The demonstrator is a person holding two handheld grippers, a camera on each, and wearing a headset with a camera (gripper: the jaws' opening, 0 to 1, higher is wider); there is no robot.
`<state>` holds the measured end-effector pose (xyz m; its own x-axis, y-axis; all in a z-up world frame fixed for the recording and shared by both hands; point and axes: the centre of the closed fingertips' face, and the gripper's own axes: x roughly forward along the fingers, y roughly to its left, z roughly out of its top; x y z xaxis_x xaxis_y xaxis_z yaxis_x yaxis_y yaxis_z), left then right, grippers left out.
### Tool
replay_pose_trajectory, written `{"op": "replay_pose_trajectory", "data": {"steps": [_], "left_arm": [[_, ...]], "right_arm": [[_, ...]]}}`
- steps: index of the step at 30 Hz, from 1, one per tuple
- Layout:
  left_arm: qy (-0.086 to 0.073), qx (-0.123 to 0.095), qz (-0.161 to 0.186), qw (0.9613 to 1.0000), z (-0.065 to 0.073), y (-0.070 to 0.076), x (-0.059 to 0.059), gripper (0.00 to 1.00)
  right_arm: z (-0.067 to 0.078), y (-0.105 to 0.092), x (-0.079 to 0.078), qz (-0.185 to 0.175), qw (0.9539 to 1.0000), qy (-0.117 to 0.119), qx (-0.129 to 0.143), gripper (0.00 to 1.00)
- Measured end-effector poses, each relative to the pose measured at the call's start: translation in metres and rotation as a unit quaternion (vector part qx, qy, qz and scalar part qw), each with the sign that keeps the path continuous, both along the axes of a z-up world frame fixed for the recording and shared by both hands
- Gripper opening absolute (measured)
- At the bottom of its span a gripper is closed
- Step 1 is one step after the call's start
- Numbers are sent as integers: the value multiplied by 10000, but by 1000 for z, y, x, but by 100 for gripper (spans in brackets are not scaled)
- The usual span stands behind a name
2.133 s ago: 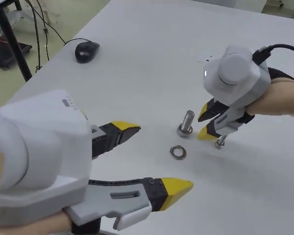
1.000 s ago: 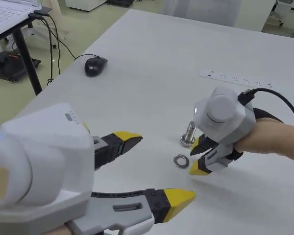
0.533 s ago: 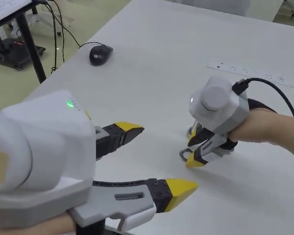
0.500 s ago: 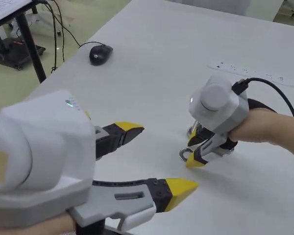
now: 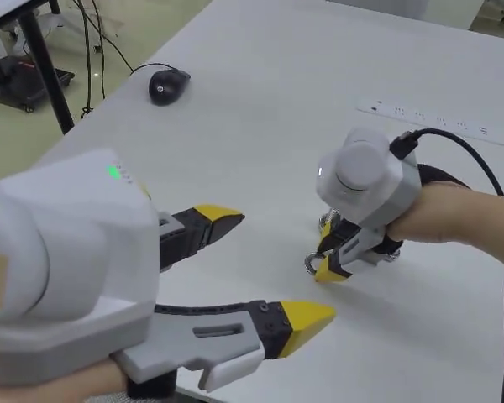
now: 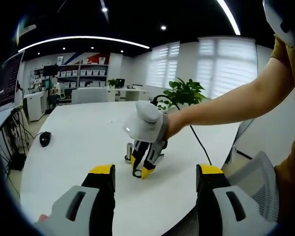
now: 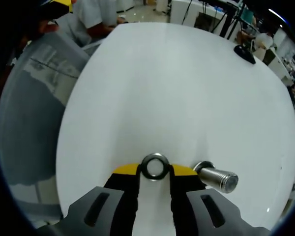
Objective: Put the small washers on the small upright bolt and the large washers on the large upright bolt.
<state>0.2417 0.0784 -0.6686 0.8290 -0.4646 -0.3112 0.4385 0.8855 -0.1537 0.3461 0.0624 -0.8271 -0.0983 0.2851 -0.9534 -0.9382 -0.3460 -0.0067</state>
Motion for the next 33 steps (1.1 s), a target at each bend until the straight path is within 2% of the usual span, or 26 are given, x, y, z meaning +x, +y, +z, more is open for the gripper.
{"op": "replay_pose_trajectory", "data": {"steps": [15, 19, 25, 33], "left_arm": [[28, -7, 18, 10000, -1, -2, -5, 65], [22, 3, 6, 10000, 0, -2, -6, 65], [2, 28, -15, 10000, 1, -2, -5, 65], [8, 56, -67, 10000, 0, -4, -5, 65]], "right_arm": [[5, -2, -1, -84, 9999, -83, 102, 21], [15, -3, -2, -70, 9998, -92, 164, 21], [20, -15, 3, -65, 9998, -113, 154, 21], [45, -27, 21, -280, 9989, -288, 236, 22]]}}
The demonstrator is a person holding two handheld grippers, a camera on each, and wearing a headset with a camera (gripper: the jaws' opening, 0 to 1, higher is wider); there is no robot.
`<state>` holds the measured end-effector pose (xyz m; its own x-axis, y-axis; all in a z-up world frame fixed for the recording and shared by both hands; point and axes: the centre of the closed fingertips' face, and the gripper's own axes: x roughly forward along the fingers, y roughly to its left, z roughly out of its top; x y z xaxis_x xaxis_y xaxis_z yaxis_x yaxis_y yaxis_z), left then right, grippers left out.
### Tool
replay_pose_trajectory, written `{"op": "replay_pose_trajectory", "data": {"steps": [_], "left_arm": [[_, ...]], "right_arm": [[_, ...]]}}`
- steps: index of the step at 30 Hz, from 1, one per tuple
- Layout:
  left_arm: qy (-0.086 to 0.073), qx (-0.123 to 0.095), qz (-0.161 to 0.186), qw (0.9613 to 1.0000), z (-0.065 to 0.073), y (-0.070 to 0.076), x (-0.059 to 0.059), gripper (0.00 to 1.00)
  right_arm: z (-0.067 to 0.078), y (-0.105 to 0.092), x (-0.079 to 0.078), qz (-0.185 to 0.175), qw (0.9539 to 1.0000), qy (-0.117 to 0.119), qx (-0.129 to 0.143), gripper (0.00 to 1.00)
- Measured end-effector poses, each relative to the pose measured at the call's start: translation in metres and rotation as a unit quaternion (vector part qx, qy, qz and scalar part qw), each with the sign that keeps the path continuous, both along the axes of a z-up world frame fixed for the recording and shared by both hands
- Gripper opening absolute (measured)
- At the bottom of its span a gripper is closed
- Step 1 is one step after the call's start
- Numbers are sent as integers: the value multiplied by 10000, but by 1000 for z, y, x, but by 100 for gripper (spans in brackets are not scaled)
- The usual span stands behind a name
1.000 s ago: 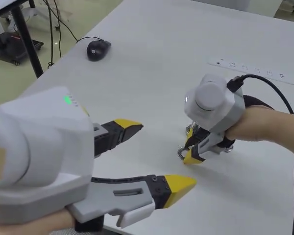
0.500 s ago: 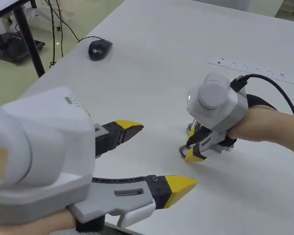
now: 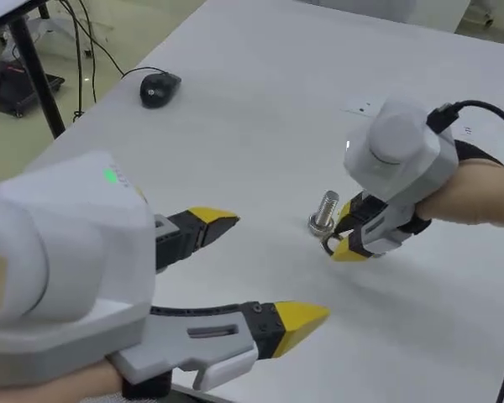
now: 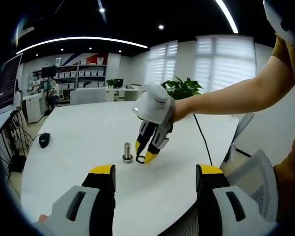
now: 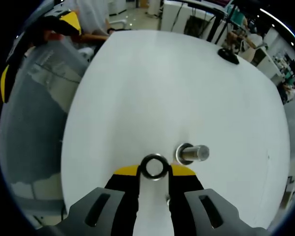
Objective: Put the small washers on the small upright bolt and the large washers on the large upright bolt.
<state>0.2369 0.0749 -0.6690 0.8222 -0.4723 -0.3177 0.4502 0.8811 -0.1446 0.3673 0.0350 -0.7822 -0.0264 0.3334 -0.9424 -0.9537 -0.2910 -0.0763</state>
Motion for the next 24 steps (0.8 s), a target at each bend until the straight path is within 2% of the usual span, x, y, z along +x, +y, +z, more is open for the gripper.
{"op": "replay_pose_trajectory", "data": {"steps": [7, 10, 15, 17, 19, 24], "left_arm": [[-56, -16, -37, 10000, 2, -3, 1, 65], [-49, -8, -38, 10000, 2, -3, 1, 65], [-50, 8, -38, 10000, 3, -2, 1, 65], [-52, 24, -32, 10000, 4, -1, 1, 65], [-65, 12, -26, 10000, 5, -1, 2, 65], [-54, 30, -11, 10000, 5, 1, 2, 65]], "right_arm": [[18, -5, 13, -59, 9998, -165, 10, 22], [29, -2, 18, -109, 9996, -235, 60, 22], [39, 8, 25, -104, 9993, -330, 132, 22], [38, 10, 27, -88, 9993, -340, 155, 22], [38, 15, 30, -56, 9988, -452, 202, 22], [37, 24, 33, -30, 9988, -431, 224, 22]]}}
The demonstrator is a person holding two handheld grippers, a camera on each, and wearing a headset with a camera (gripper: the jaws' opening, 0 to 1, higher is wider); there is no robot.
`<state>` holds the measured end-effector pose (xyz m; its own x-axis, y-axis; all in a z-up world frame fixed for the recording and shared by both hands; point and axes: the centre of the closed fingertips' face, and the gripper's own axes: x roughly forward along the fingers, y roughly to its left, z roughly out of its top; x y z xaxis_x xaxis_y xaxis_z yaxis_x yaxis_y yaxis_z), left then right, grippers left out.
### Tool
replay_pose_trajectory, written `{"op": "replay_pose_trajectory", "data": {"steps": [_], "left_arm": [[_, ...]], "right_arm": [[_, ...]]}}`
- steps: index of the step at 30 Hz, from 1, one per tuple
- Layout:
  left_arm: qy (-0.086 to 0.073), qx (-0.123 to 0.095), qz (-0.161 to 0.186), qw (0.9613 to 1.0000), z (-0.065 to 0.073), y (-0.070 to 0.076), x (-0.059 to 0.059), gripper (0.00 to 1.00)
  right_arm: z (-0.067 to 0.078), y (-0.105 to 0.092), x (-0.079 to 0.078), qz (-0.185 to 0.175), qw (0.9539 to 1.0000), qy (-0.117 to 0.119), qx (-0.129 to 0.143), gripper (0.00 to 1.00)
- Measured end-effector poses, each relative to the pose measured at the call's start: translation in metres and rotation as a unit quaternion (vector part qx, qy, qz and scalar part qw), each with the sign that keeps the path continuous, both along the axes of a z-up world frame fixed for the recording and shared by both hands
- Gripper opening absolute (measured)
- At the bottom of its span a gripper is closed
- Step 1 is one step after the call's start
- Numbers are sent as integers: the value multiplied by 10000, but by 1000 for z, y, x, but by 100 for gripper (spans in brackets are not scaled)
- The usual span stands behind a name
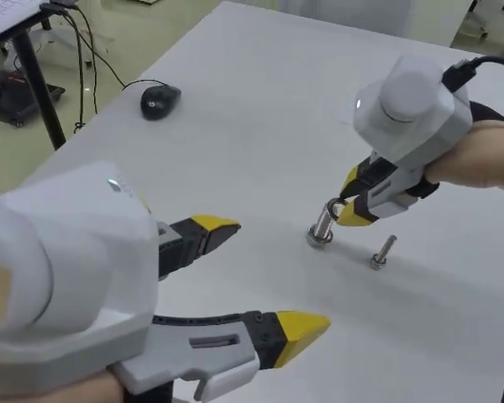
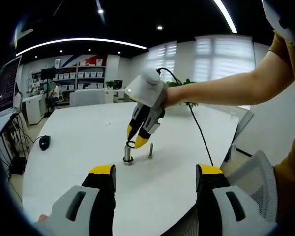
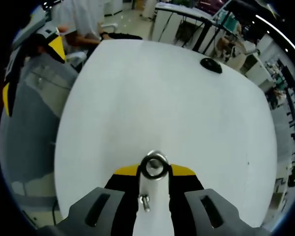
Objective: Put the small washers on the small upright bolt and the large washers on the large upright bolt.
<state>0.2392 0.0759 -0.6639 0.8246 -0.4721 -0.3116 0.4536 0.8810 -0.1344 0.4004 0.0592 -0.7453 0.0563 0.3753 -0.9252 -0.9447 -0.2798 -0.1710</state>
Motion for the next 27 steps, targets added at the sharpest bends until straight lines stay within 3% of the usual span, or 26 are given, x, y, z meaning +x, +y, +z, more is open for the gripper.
{"op": "replay_pose_trajectory", "data": {"steps": [20, 27], "left_arm": [[78, -47, 41, 9999, -6, 4, 5, 66], [99, -59, 48, 9999, -7, 6, 4, 66]], "right_arm": [[-16, 11, 9, 95, 9998, 83, -162, 22], [-29, 11, 11, 138, 9995, 101, -276, 22]]}}
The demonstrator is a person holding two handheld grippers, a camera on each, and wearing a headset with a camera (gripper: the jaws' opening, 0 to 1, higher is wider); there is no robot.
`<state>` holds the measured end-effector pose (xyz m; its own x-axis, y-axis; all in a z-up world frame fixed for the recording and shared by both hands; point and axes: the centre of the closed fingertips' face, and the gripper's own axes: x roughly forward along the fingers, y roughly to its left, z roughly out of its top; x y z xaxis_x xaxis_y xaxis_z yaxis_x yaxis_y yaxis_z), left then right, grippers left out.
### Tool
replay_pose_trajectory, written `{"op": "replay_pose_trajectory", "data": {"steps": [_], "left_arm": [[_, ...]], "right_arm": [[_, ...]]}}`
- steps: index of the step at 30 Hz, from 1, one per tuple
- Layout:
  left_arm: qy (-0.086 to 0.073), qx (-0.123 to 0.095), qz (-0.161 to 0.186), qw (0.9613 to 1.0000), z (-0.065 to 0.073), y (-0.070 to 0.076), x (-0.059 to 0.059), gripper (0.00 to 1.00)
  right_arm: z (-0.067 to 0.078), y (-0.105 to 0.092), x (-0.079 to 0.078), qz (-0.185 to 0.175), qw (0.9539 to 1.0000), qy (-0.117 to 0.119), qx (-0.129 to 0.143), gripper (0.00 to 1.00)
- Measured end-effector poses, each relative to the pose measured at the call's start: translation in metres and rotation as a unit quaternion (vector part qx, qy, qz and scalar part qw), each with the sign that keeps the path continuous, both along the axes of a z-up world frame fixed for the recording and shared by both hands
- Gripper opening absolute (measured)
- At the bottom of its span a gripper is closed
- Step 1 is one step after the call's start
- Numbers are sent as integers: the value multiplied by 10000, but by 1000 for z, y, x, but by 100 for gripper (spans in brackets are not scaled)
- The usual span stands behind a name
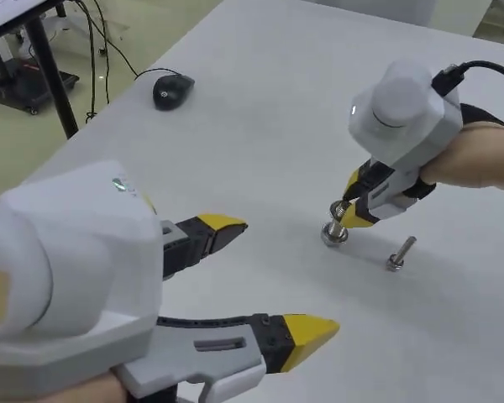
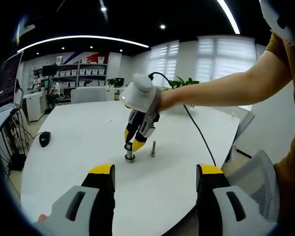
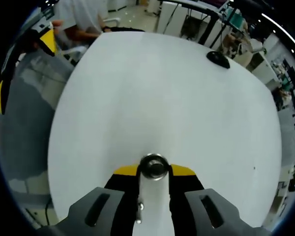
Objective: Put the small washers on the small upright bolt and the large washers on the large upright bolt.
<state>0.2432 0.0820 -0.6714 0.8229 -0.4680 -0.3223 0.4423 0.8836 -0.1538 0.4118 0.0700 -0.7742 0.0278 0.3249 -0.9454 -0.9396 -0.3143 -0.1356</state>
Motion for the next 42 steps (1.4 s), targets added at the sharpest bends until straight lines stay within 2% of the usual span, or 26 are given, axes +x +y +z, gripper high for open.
{"op": "replay_pose_trajectory", "data": {"steps": [12, 22, 23, 29, 35, 39, 41, 42], "left_arm": [[95, -10, 7, 10000, -6, 3, 0, 66], [152, -28, 45, 9999, -11, 5, 2, 66], [158, -30, 43, 9999, -11, 5, 3, 66], [182, -23, 34, 9998, -13, 5, 4, 66], [182, -30, 19, 9998, -14, 6, 4, 66], [217, 30, -39, 9998, -17, 3, 2, 66], [168, 53, -77, 9998, -15, 1, 1, 66], [130, 85, -94, 9998, -15, 1, 1, 66]], "right_arm": [[-26, 2, 0, -60, 9999, 113, -56, 22], [-34, 2, 0, -97, 9997, 226, -65, 23], [-34, 2, -2, -101, 9995, 290, -44, 23], [-33, 0, -5, -27, 9996, 297, -9, 24], [-27, -5, -6, -20, 9997, 219, 102, 27], [-14, -11, -8, -93, 9995, 135, 271, 27], [-5, -14, -12, -97, 9989, 131, 437, 28], [-2, -18, -12, -105, 9987, 53, 497, 28]]}}
